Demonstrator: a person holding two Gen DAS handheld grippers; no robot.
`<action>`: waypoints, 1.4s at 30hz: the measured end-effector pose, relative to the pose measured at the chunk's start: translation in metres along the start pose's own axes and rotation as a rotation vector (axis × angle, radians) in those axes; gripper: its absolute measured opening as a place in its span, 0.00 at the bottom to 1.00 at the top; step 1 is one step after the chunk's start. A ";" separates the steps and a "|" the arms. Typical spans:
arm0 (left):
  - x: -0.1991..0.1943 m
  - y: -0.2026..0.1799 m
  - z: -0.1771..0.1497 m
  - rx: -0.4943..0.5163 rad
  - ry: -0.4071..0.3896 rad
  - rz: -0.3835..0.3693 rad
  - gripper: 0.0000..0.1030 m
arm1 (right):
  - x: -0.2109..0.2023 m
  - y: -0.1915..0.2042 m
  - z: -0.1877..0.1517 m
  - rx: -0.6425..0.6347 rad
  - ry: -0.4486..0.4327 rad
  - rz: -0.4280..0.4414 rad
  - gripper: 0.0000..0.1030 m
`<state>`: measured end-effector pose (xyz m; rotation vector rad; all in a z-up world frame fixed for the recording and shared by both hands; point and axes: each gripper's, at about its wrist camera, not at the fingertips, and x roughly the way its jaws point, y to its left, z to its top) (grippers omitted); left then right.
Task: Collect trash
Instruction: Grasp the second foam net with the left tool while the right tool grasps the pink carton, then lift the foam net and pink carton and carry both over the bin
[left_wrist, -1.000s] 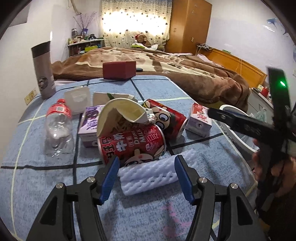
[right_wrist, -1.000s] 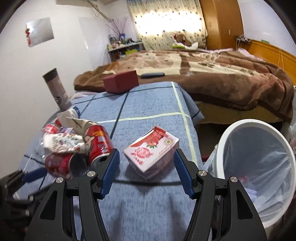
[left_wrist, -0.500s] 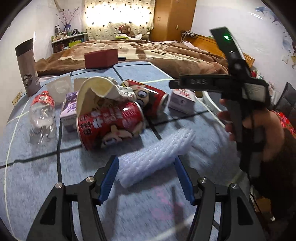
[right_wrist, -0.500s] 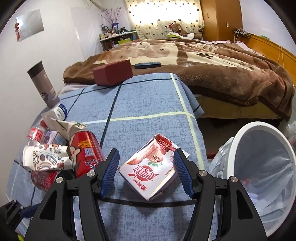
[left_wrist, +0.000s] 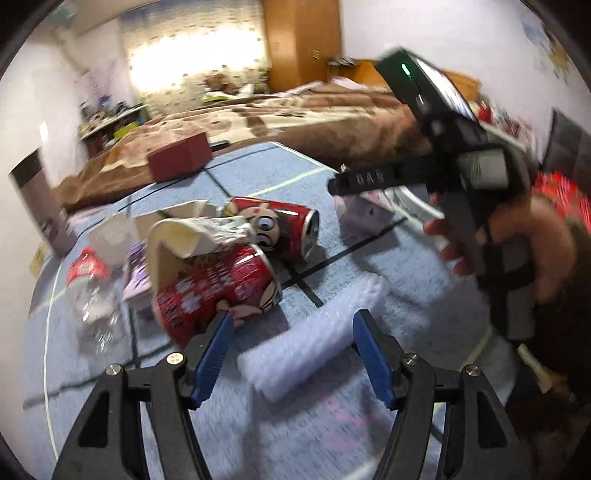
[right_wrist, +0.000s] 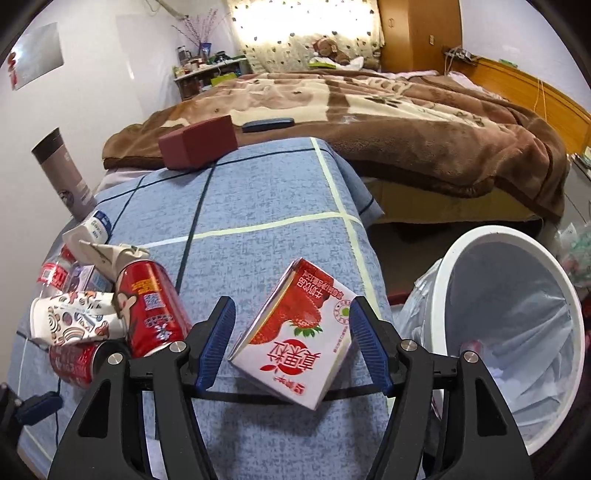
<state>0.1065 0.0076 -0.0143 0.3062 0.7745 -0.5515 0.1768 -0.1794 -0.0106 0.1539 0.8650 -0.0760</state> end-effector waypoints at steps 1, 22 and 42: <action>0.004 0.000 0.001 0.001 0.012 0.007 0.67 | 0.000 -0.003 0.001 0.012 0.000 -0.017 0.65; 0.020 0.010 -0.019 -0.178 0.081 -0.070 0.28 | -0.001 -0.011 -0.029 0.030 0.036 0.190 0.65; 0.027 0.011 -0.012 -0.328 0.062 -0.107 0.47 | -0.021 -0.014 -0.045 -0.059 -0.045 0.128 0.38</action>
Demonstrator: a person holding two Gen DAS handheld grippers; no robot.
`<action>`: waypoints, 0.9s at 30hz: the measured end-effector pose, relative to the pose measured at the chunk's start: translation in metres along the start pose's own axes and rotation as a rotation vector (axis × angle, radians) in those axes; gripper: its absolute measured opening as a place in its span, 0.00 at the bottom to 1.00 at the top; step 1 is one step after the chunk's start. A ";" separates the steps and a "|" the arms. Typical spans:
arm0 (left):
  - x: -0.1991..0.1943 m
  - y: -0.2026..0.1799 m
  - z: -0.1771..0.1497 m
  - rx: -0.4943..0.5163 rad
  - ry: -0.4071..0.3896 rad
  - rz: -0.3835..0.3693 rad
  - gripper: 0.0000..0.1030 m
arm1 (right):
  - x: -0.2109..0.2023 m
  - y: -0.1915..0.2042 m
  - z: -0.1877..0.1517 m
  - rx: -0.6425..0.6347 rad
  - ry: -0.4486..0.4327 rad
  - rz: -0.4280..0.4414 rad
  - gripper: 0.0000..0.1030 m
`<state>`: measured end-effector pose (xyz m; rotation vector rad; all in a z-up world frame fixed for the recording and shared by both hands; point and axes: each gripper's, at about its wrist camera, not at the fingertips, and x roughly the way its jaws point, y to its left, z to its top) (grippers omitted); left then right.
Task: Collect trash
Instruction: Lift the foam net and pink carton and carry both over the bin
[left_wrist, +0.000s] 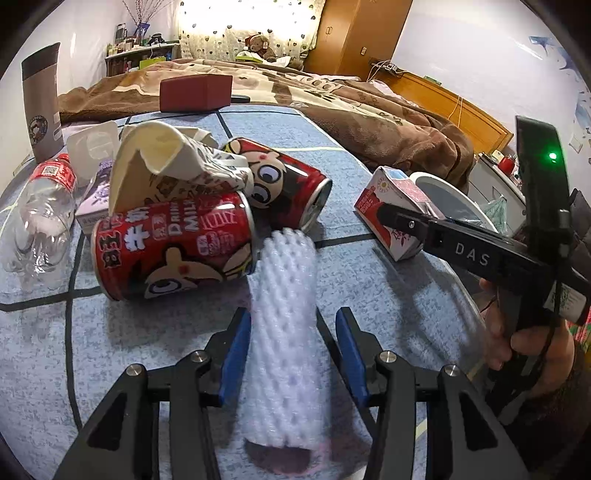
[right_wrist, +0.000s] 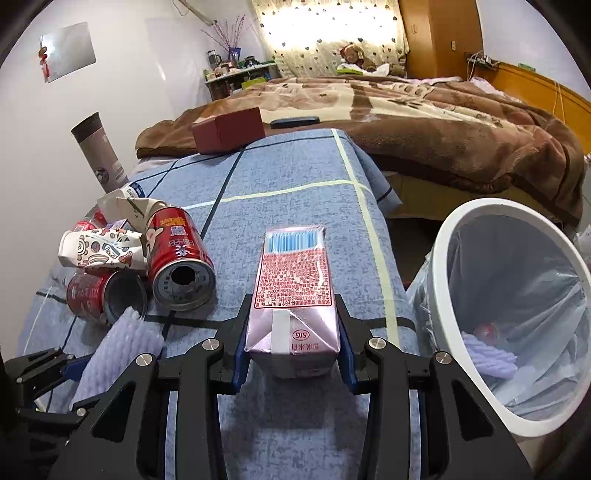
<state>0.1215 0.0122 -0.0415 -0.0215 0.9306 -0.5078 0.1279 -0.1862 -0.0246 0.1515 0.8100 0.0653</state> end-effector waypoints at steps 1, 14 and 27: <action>0.001 -0.001 0.000 -0.003 -0.001 0.004 0.43 | -0.001 0.000 0.000 -0.001 -0.003 0.000 0.38; -0.007 -0.012 0.005 -0.035 -0.034 0.027 0.24 | -0.021 -0.003 -0.016 0.006 -0.045 0.027 0.37; -0.014 -0.051 0.027 0.011 -0.080 -0.011 0.24 | -0.051 -0.025 -0.010 0.032 -0.102 0.018 0.38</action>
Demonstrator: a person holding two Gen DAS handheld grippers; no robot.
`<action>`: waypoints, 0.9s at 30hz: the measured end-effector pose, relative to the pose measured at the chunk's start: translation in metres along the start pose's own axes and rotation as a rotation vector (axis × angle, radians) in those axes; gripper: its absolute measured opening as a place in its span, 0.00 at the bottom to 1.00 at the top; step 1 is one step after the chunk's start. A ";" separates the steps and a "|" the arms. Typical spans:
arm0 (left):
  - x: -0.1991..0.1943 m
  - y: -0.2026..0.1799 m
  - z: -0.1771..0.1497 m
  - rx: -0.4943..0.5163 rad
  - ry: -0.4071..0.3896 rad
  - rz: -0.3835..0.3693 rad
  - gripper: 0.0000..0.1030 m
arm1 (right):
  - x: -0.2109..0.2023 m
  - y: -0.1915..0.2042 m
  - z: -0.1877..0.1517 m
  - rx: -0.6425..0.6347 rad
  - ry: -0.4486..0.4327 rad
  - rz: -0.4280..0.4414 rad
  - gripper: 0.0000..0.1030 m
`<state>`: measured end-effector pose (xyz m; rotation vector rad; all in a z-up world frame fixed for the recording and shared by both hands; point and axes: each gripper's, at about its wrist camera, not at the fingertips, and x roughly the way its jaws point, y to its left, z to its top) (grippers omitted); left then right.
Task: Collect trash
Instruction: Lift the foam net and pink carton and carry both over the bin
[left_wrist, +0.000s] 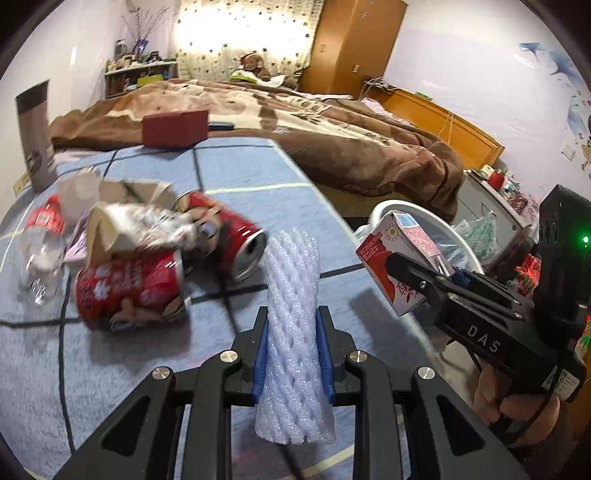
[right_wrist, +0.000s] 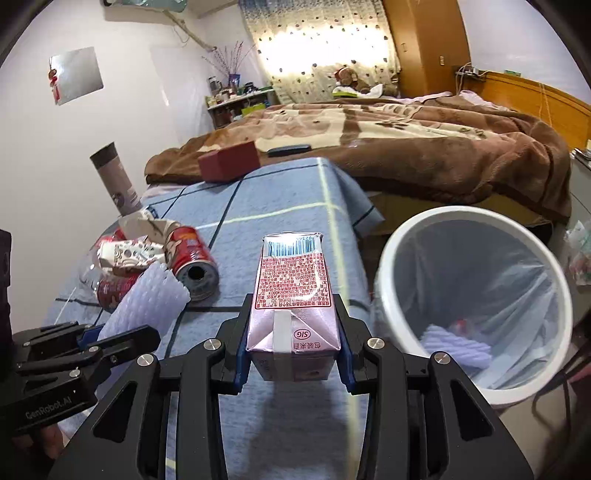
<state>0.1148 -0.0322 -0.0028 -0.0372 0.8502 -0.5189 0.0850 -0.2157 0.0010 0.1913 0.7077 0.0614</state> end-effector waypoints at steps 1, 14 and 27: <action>0.001 -0.004 0.002 0.004 -0.004 -0.003 0.24 | -0.002 -0.003 0.001 0.004 -0.004 -0.004 0.38; 0.026 -0.071 0.030 0.083 -0.019 -0.085 0.24 | -0.034 -0.048 0.010 0.007 -0.086 -0.156 0.38; 0.060 -0.135 0.047 0.150 0.022 -0.167 0.24 | -0.034 -0.100 0.013 0.058 -0.066 -0.237 0.38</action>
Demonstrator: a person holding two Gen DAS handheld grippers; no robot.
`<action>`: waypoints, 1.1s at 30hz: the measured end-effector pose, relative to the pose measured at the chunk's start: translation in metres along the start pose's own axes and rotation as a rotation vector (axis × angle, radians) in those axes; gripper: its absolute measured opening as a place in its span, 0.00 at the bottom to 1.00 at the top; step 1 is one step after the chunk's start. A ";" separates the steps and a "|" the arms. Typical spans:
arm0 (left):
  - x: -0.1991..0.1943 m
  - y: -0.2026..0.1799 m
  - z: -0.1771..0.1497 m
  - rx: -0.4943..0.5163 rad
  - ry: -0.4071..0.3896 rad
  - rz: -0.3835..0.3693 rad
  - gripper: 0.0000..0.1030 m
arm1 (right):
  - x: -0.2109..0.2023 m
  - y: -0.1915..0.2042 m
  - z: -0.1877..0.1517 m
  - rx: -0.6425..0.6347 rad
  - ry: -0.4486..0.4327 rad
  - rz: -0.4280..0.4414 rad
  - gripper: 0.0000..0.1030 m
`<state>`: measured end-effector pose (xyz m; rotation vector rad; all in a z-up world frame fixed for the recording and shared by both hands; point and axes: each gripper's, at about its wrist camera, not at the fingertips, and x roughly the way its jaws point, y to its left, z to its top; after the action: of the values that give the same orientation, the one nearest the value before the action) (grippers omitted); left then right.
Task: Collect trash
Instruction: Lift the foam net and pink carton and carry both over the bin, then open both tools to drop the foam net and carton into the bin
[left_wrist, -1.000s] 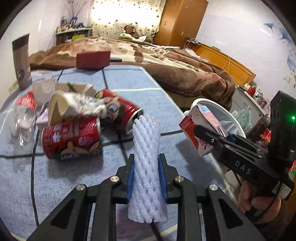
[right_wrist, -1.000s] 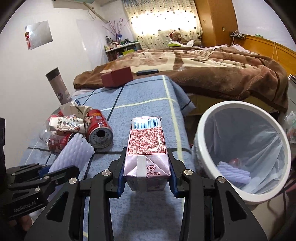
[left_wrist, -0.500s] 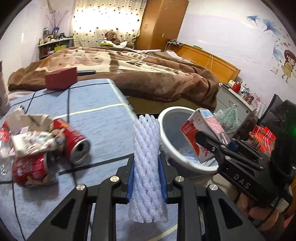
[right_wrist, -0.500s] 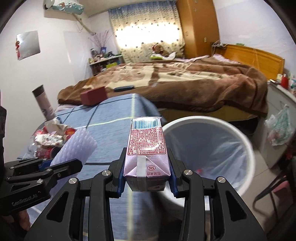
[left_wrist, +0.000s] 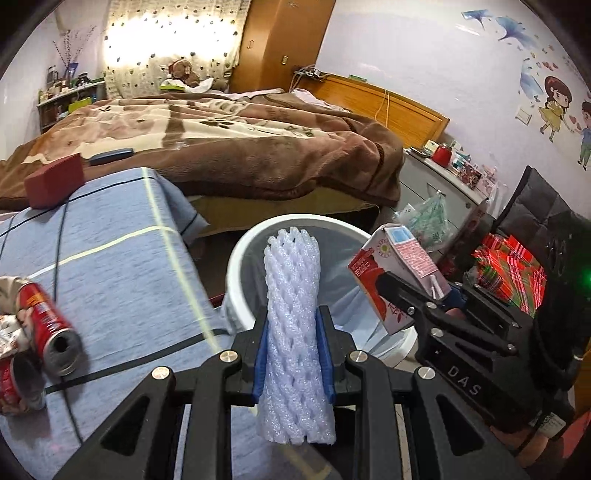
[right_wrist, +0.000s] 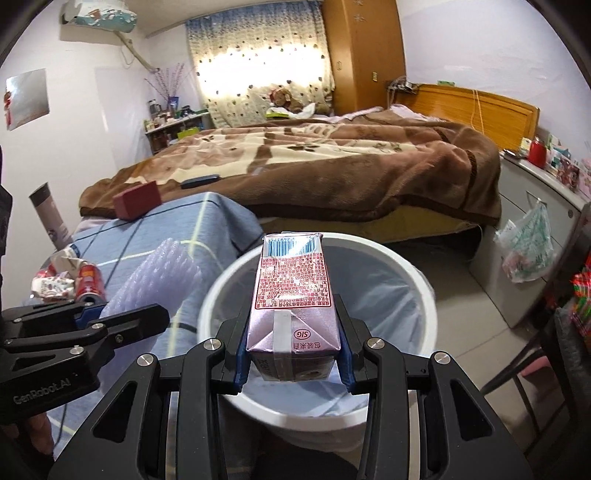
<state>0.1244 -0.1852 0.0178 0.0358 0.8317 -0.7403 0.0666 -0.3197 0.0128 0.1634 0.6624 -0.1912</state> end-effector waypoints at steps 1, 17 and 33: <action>0.003 -0.003 0.001 0.004 0.002 -0.007 0.24 | 0.002 -0.004 0.000 0.005 0.005 -0.003 0.38; 0.046 -0.028 0.005 0.034 0.086 -0.021 0.28 | 0.027 -0.034 -0.006 0.015 0.103 -0.061 0.41; 0.028 -0.020 -0.001 0.024 0.046 0.022 0.56 | 0.015 -0.038 -0.009 0.056 0.070 -0.073 0.55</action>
<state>0.1240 -0.2159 0.0029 0.0833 0.8648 -0.7306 0.0645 -0.3566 -0.0071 0.2005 0.7336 -0.2754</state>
